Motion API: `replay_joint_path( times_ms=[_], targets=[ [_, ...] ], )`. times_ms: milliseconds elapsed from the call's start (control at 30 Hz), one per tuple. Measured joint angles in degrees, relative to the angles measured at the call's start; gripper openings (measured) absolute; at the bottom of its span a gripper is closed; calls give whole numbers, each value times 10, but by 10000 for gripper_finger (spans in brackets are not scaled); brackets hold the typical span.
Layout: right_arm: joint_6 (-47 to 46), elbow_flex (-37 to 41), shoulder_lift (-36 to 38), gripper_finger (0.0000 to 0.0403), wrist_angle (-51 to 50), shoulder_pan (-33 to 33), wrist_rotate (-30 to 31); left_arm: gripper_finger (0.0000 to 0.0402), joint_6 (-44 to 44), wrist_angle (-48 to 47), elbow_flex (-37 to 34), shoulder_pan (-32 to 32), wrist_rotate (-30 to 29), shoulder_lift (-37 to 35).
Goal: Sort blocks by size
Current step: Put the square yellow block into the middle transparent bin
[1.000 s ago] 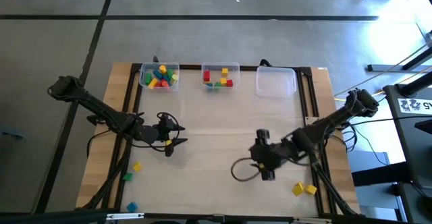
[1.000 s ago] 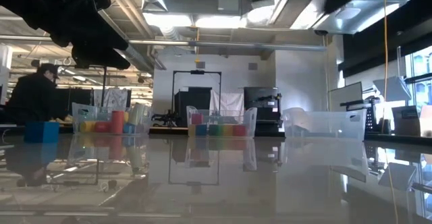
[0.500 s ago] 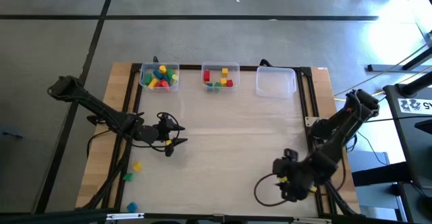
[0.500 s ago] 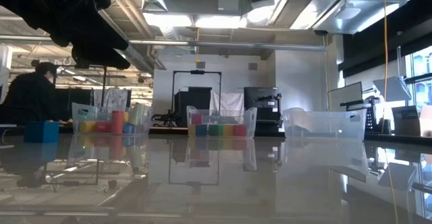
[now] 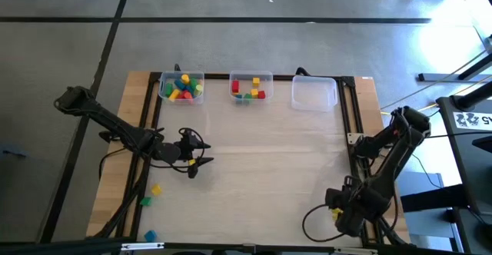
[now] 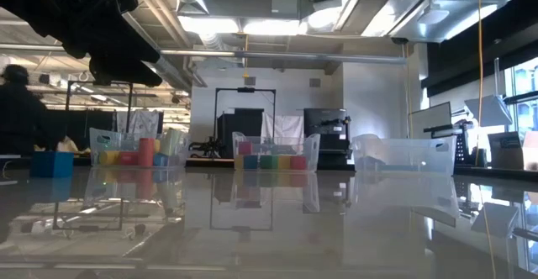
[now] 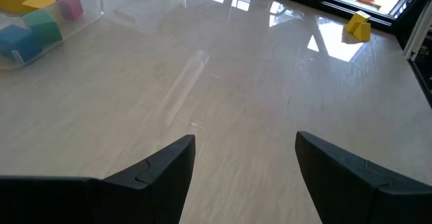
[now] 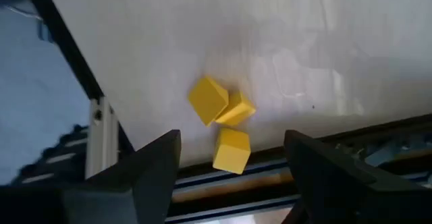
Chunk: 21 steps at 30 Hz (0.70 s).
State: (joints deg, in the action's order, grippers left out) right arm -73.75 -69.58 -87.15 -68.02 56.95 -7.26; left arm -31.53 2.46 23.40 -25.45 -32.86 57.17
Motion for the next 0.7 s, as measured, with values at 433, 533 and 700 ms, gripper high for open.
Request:
replay_joint_path(
  times_ms=[433,533,700],
  targets=[
    [18,0,-100,269,-16,8,-118,253,0,0,0,0,0,0],
    [1,4,-103,269,-21,9,-124,253,0,0,0,0,0,0],
    [-2,33,-102,269,-6,9,-146,253,-1,0,0,0,0,0]
  ],
)
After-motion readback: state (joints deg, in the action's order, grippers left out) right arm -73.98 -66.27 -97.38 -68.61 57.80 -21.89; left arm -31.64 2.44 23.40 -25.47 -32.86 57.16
